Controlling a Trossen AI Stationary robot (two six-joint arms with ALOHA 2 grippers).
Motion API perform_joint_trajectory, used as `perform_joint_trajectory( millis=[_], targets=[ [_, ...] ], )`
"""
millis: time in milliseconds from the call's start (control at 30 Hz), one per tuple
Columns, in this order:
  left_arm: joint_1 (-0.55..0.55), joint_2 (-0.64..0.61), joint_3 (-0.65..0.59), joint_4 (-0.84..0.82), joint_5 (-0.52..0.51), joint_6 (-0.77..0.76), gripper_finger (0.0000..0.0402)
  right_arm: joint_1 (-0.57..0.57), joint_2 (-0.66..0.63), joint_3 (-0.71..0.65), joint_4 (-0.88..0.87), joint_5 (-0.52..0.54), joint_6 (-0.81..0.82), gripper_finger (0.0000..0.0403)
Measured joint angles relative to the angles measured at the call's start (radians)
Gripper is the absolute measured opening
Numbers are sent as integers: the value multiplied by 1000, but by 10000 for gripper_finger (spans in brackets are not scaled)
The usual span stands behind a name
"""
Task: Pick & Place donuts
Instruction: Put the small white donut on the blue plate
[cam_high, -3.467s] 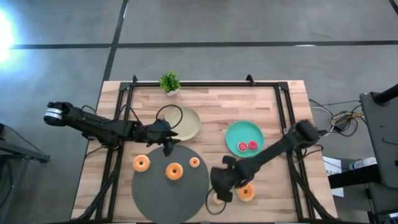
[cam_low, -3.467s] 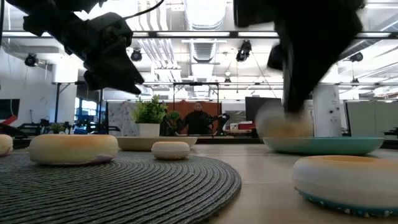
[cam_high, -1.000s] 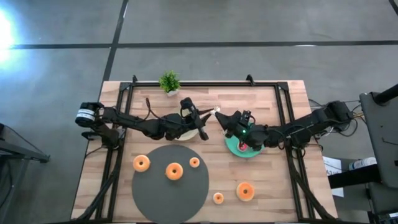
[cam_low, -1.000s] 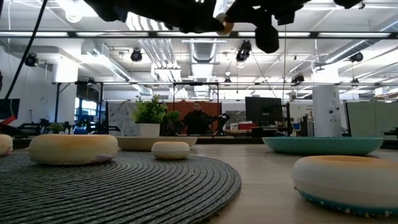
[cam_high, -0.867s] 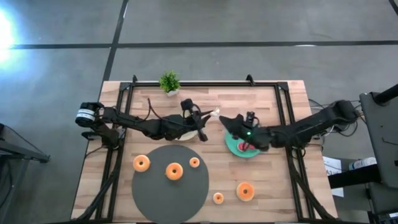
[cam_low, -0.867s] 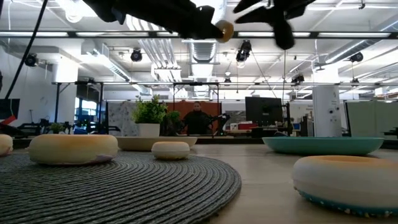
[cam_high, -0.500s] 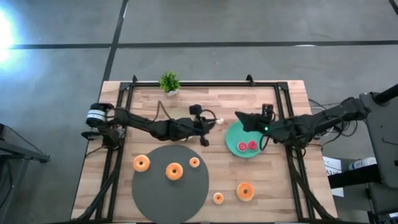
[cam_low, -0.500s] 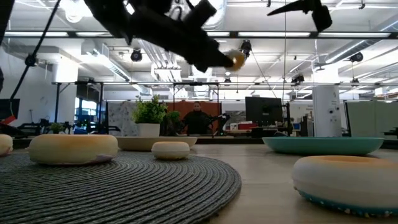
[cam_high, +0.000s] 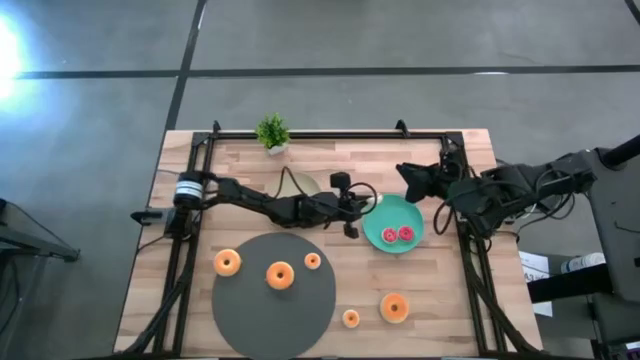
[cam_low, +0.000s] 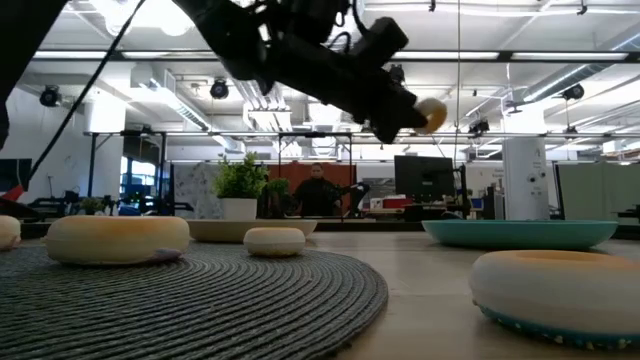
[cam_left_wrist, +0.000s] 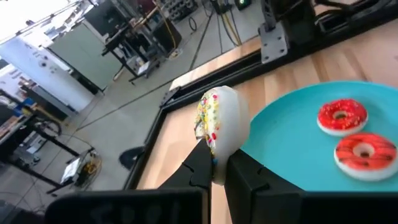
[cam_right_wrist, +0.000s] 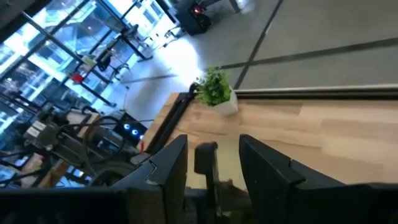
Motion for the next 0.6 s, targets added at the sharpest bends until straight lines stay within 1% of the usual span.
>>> perform_joint_trajectory(
  millis=[233,367,467,600],
  targets=[
    [-2,73,58,-11,37,-2,3,-1,-33,51,-66,53,-30,136],
    [0,121,85,-16,39,1,3,-1,-43,51,-85,71,-26,136],
    [4,165,129,-18,39,19,3,-1,-51,50,-93,78,-18,136],
    [4,205,193,-138,96,107,3,-1,-51,50,-92,78,-17,137]
  ],
)
